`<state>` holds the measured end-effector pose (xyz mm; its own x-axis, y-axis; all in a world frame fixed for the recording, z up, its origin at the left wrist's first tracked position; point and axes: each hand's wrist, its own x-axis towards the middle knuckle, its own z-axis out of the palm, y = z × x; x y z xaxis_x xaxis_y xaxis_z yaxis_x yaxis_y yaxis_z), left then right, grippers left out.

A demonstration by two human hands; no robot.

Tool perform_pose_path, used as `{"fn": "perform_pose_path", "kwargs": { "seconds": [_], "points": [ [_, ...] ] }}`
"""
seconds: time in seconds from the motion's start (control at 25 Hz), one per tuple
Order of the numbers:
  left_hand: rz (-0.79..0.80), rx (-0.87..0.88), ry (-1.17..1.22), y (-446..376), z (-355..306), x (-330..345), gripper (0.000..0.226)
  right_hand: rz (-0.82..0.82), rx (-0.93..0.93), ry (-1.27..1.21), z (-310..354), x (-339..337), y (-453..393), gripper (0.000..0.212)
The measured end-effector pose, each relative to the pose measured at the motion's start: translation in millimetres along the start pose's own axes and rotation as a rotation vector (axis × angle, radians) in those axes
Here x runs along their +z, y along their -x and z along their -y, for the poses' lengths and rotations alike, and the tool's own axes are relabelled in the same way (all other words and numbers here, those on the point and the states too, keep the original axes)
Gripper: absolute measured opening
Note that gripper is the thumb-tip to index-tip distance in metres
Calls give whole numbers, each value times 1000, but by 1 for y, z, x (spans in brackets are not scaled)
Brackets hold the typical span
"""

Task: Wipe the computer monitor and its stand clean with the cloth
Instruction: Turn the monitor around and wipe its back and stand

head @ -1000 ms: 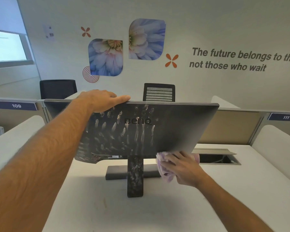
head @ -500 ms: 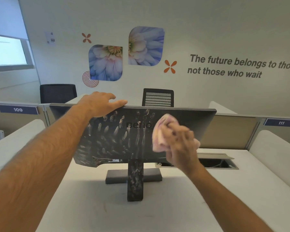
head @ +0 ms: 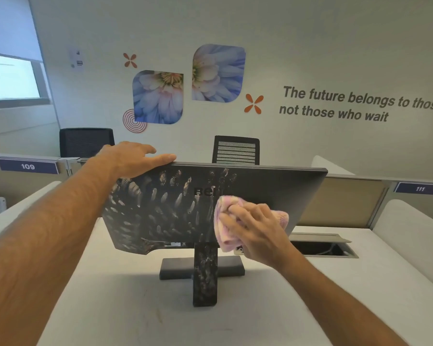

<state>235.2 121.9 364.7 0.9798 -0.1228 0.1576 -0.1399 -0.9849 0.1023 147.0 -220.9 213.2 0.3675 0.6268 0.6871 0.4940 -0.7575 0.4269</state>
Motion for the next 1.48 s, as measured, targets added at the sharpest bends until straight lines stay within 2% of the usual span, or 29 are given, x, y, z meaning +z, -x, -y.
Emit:
{"fn": "perform_pose_path", "kwargs": {
  "seconds": [0.04, 0.08, 0.16, 0.2, 0.24, 0.28, 0.36, 0.4, 0.44, 0.48, 0.56, 0.6, 0.64, 0.68, 0.76, 0.8, 0.84, 0.96, 1.0, 1.04, 1.16, 1.2, 1.24, 1.28, 1.36, 1.4, 1.44, 1.48],
  "points": [
    [2, 8, 7, -1, 1, 1, 124, -22, -5, 3, -3, -2, 0, 77],
    [2, 17, 8, -2, 0, 2, 123, -106, 101, -15, -7, -4, -3, 72],
    [11, 29, 11, -2, -1, 2, 122, -339, 489, -133, -15, -11, -18, 59],
    [13, 32, 8, -2, -1, 2, 121, -400, 606, -175, -13, -14, -24, 57],
    [13, 32, 6, -2, 0, 2, 120, -396, 602, -164, -8, -14, -28, 57],
    [13, 33, 17, -3, 1, 3, 118, -321, 476, -106, -1, -8, -27, 61],
    [10, 40, 39, -3, 3, 4, 117, -66, 83, -14, 14, 4, -16, 73],
    [6, 44, 37, -3, 2, 4, 117, 10, 8, -4, 16, 5, -13, 75],
    [2, 46, 29, -2, 1, 4, 118, -12, 28, -12, 14, 5, -13, 75],
    [-5, 44, 13, -1, 0, 3, 119, -98, 125, -24, 11, 4, -17, 73],
    [-14, 34, -6, 2, -2, 1, 117, -308, 454, -83, 2, -7, -35, 63],
    [-14, 37, -4, 2, -2, 0, 117, -360, 573, -103, 2, -12, -44, 58],
    [-14, 37, -2, 3, -2, 1, 117, -366, 593, -98, 6, -14, -50, 57],
    [-15, 37, -3, 2, -2, 1, 116, -315, 499, -70, 12, -12, -51, 57],
    [-19, 42, -5, 1, -1, 2, 116, -116, 156, -25, 28, -4, -43, 63],
    [-18, 47, -3, 1, -1, 3, 116, -55, 80, -18, 29, -5, -40, 66],
    [-15, 51, 2, 0, -1, 3, 117, -67, 107, -17, 25, -6, -40, 68],
    [-13, 44, -7, 0, -2, 2, 120, -297, 588, -67, 11, -14, -58, 70],
    [-15, 41, -10, 0, -2, 2, 121, -326, 664, -84, 13, -16, -64, 69],
    [-16, 37, -9, 0, -2, 2, 121, -312, 616, -66, 20, -14, -67, 69],
    [-12, 41, 3, 1, 0, 2, 120, -41, 120, -21, 42, -3, -55, 69],
    [-8, 47, 4, 1, 0, 2, 119, 13, 55, -20, 41, -5, -51, 67],
    [-5, 51, 5, 1, 0, 2, 119, -19, 81, -20, 37, -6, -51, 65],
    [-6, 53, 2, 1, -1, 2, 120, -105, 198, -23, 31, -7, -54, 64],
    [-12, 46, -10, 3, -3, 1, 120, -312, 568, -84, 19, -13, -68, 66],
    [-15, 38, -20, 4, -4, 0, 118, -360, 665, -108, 17, -15, -72, 67],
    [-19, 31, -27, 6, -5, 0, 117, -363, 639, -91, 19, -13, -74, 68],
    [-20, 29, -26, 6, -5, 0, 117, -313, 495, -37, 24, -7, -69, 69]
  ]
}}
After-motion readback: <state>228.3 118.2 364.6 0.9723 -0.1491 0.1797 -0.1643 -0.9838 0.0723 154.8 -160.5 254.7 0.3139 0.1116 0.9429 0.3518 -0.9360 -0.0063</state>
